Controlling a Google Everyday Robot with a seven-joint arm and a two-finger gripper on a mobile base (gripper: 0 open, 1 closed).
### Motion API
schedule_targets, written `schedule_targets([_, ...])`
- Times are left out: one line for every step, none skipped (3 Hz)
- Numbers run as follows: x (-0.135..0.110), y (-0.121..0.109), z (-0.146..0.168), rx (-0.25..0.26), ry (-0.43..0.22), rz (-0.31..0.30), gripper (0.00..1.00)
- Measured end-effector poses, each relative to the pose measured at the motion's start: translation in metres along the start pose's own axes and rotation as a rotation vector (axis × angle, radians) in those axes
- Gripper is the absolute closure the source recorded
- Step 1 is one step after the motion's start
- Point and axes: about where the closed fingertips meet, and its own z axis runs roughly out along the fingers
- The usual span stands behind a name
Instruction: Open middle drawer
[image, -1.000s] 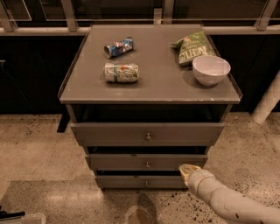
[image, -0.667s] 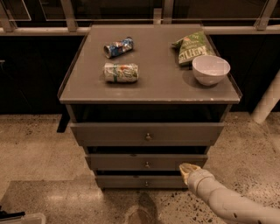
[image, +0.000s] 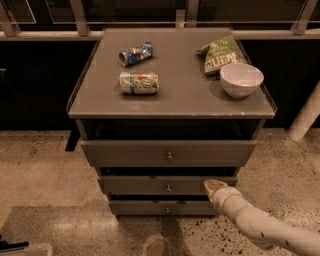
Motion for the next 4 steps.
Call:
schedule_targets([-0.007,-0.009,0.023,0.013,-0.026,0.004,1.00])
schedule_targets([-0.013,-0.018,0.048,0.033,-0.032,0.001,1.00])
schedule_targets([-0.012,-0.033,0.093,0.073,0.018,-0.015,1.00])
schedule_targets([-0.012,-0.033,0.094,0.073,0.022,-0.015,1.00])
